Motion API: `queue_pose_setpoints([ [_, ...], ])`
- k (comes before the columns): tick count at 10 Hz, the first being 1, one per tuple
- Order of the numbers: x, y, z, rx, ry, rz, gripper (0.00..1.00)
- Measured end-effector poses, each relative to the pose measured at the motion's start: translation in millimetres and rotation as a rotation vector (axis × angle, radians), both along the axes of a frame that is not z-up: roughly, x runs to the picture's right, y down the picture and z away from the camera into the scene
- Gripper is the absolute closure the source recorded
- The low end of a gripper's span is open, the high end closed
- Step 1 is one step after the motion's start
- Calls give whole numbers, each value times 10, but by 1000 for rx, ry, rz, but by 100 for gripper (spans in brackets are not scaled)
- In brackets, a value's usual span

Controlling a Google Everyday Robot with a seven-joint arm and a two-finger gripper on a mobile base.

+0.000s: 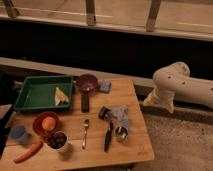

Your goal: Place fork in plastic cup

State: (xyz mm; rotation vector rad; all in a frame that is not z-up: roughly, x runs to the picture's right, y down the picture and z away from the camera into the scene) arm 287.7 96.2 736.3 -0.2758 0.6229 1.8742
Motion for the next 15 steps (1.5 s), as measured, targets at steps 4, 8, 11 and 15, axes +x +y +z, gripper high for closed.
queue_pose_setpoints([
  [4, -1, 0, 0, 0, 0, 0, 20],
  [8, -3, -1, 2, 0, 0, -1, 20],
  [11, -133, 29, -24, -4, -44, -61, 20],
  [15, -1200, 237, -163, -21, -214, -253, 20],
])
